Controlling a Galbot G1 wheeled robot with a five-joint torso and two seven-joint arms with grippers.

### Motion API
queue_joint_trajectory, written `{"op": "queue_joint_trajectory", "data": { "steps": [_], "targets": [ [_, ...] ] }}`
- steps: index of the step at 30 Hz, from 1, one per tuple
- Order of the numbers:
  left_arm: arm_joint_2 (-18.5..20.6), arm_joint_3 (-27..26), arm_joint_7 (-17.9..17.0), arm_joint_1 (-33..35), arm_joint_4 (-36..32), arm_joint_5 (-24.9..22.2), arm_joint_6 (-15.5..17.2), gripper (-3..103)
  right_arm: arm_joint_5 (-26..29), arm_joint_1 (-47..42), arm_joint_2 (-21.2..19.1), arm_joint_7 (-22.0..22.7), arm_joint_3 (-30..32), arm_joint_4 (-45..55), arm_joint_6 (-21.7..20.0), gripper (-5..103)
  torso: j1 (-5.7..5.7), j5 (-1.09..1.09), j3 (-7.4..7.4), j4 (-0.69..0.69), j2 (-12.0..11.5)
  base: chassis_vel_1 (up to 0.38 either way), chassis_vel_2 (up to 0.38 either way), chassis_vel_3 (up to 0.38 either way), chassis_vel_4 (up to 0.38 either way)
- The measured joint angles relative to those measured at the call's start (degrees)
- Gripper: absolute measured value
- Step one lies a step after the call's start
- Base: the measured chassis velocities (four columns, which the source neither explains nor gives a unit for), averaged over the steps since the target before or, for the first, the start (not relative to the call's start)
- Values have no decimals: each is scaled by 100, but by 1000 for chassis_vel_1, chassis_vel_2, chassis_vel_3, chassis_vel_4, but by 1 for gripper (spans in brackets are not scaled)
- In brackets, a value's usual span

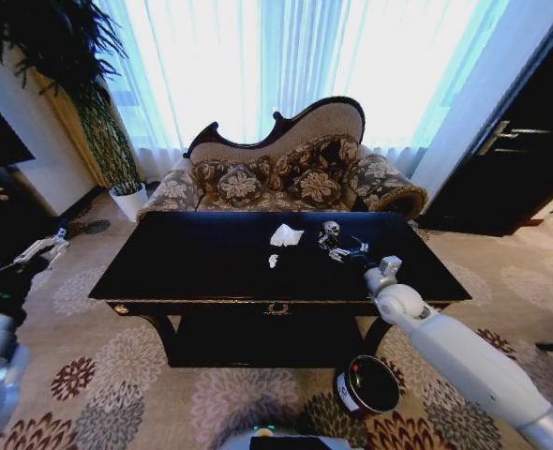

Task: Move to the front of the table and place the trash on the table into the trash bin.

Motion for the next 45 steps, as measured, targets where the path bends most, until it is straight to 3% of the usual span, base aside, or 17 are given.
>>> {"op": "queue_joint_trajectory", "data": {
  "steps": [1,4,7,9,16,19,22,25,29,38,42,45],
  "targets": [
    [-2,-9,0,7,0,0,0,100,1,78,18,-6,-48,-17,1,99,0,0,0,0,0,0,0,0,0],
    [-14,-51,0,23,0,-8,-2,100,-33,418,90,-6,-313,-122,-2,83,0,0,0,2,1,0,0,0,0],
    [-21,-67,0,35,0,-11,-5,100,-42,517,98,-3,-396,-147,-9,78,0,-1,0,2,1,0,0,0,0],
    [-27,-85,0,52,0,-29,-9,100,-82,575,100,-13,-455,-163,-22,67,0,0,0,2,1,0,0,0,0],
    [-24,-10,1,11,0,-27,-10,100,-309,308,121,-115,-328,-193,40,45,0,1,0,1,1,0,0,0,0],
    [-20,56,2,-22,0,-11,-10,100,-334,57,122,-226,-166,-143,93,28,0,2,0,-1,1,0,0,0,0],
    [-15,94,2,-44,0,12,-10,100,-336,-12,112,-279,-105,-134,140,23,0,0,0,0,1,0,0,0,0],
    [-10,131,3,-74,0,40,-12,100,-291,-45,94,-345,-36,-114,213,7,0,0,0,1,1,0,0,0,0],
    [-35,185,21,-84,0,106,-26,100,-196,-115,70,-456,24,-38,310,1,0,0,0,1,1,0,0,0,0],
    [31,223,37,-181,0,114,-45,100,102,-445,125,-853,328,173,635,0,1,2,0,1,0,0,0,0,0],
    [28,121,37,-199,0,-102,-49,100,443,-726,88,-1092,641,390,837,0,0,1,0,0,1,0,0,0,0],
    [-64,19,1,-114,0,-132,-51,100,696,-853,59,-1517,774,524,1053,0,0,0,0,0,1,0,0,0,0]
  ]
}}
